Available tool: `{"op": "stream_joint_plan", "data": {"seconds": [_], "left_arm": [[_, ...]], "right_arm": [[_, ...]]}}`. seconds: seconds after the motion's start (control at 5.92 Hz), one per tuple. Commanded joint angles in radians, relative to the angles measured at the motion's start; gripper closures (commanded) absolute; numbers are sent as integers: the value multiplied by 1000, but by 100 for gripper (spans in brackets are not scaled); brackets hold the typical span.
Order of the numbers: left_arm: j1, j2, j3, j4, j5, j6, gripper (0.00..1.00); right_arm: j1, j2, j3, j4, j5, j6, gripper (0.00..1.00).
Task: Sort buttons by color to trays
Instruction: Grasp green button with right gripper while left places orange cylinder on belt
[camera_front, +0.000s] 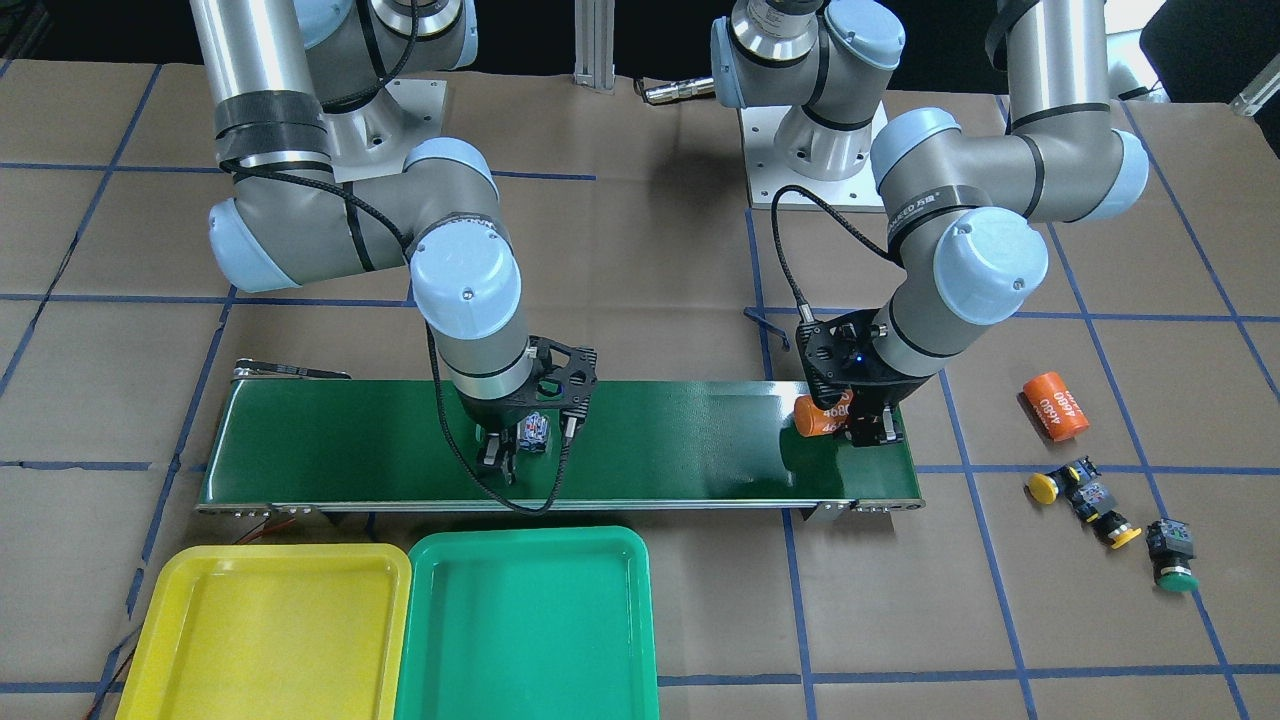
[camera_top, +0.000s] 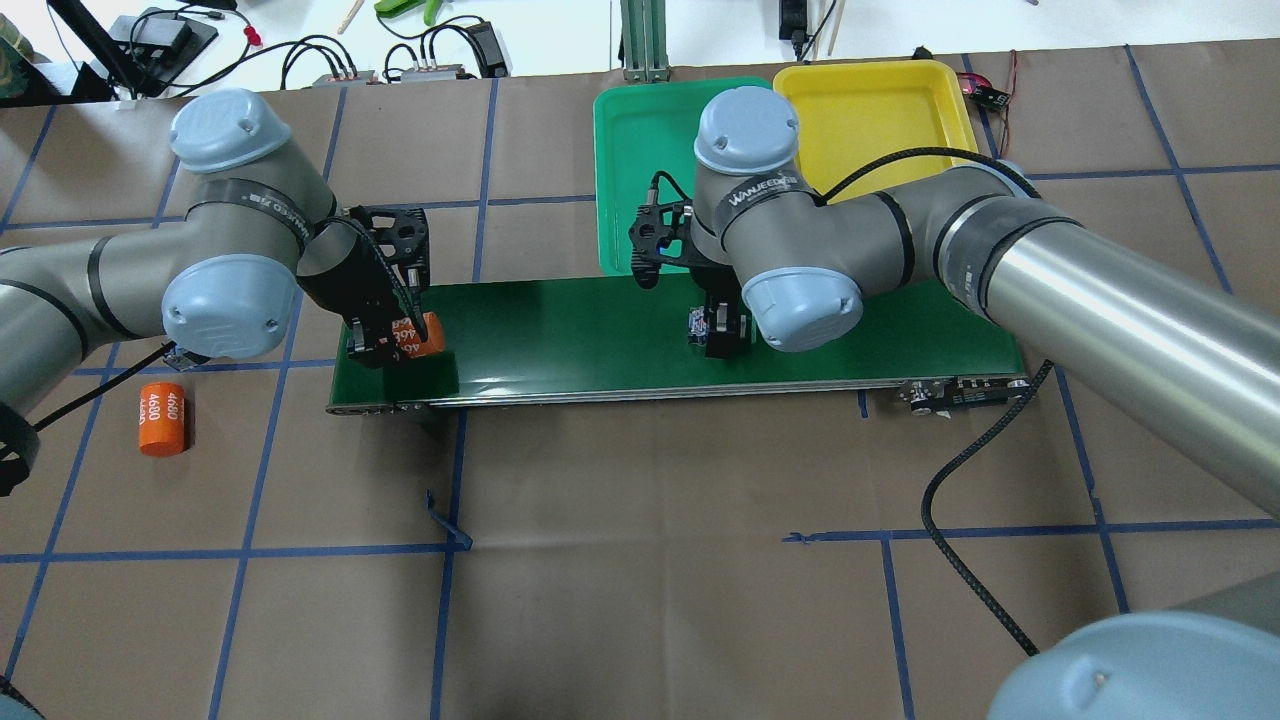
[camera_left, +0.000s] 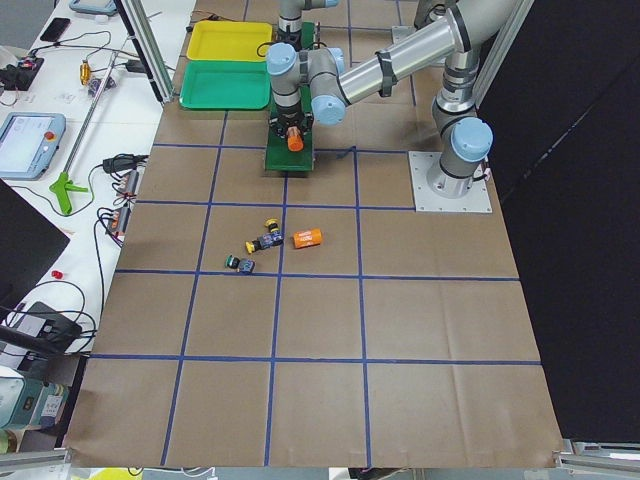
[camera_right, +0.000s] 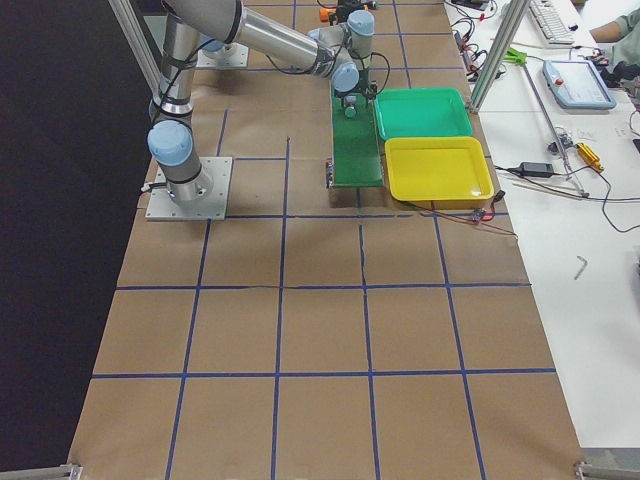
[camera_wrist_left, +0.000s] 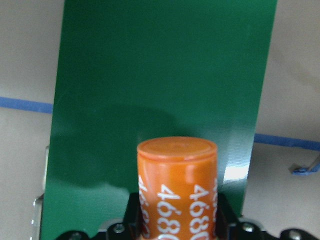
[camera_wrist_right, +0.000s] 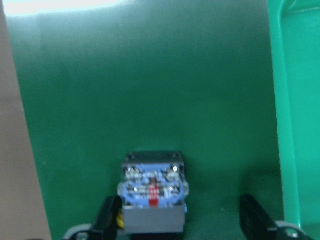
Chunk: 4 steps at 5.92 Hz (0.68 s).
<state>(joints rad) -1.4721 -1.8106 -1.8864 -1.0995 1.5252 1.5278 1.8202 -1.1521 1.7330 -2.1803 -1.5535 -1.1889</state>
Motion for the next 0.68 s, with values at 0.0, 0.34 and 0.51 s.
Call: {"op": "stream_joint_plan", "data": {"seconds": [0.0,0.34,0.51], "left_arm": [[-11,3,10,0,12,5,1],[22,51,13,-10,12,-64,1],[95,78,13,-31,16,-93,1]], "right_arm": [[-36,-23,11,16,-20,-43,80],[-70,-69,5,16,-82,-122,93],[-87,-99,-15,4,-80,-130,92]]}}
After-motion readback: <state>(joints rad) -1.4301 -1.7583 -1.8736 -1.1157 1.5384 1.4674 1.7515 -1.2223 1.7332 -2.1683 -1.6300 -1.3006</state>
